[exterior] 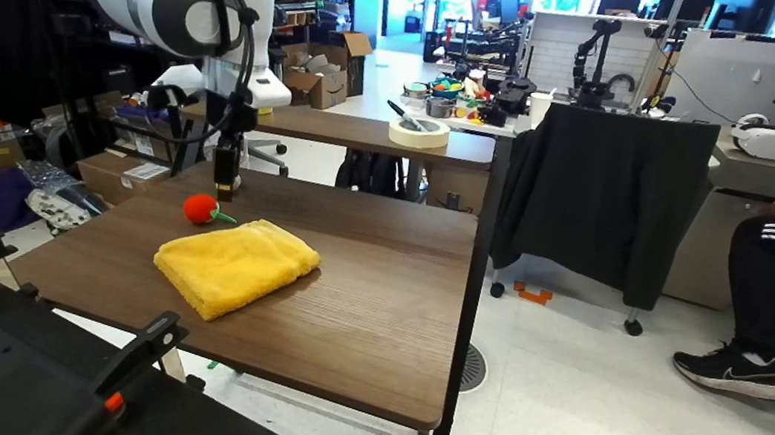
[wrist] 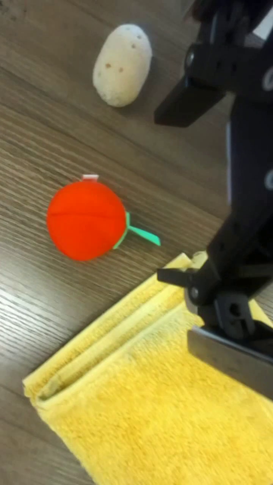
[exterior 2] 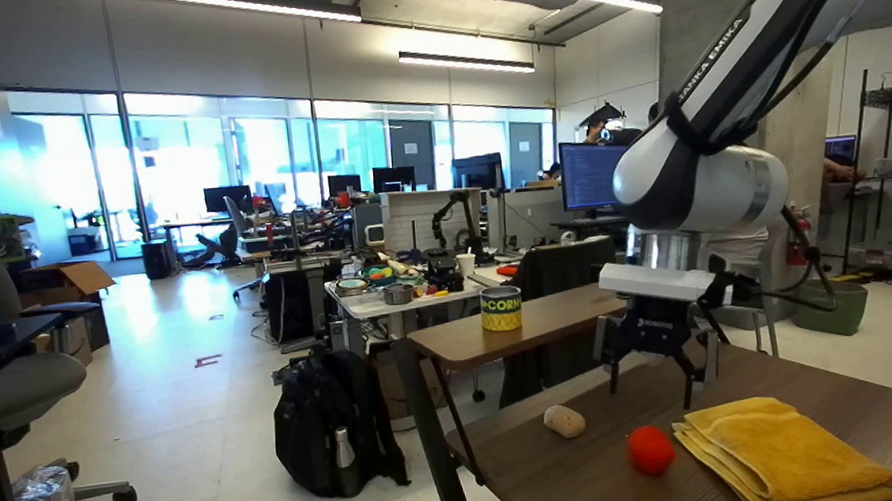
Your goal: Wipe the table with the yellow towel
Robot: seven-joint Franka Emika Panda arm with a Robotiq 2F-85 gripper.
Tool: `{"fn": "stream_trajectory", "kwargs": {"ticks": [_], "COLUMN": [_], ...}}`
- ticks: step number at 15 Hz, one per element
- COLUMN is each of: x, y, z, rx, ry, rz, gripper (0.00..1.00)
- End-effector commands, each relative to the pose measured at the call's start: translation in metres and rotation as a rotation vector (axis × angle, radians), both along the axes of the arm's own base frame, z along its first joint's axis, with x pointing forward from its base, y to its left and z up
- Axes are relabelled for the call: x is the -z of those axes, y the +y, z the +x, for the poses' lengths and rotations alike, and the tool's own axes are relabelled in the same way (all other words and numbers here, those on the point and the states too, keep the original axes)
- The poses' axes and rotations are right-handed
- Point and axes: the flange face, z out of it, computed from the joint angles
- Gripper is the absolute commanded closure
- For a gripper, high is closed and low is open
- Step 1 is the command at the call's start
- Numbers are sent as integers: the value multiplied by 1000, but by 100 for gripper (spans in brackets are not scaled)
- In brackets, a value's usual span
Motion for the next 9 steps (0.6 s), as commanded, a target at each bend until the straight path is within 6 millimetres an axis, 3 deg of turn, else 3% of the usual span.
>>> {"fn": "stream_trajectory", "kwargs": {"ticks": [1,6,8,9], "x": [-24,6,19,17], "y": [-59,-131,-145,-140], "z": [-19,-58,-72,-62], "rx": [14,70,67,91], "ry": [28,196,260,213], "rz": [-2,-14,-14,-9], "gripper": [0,0,0,0]}}
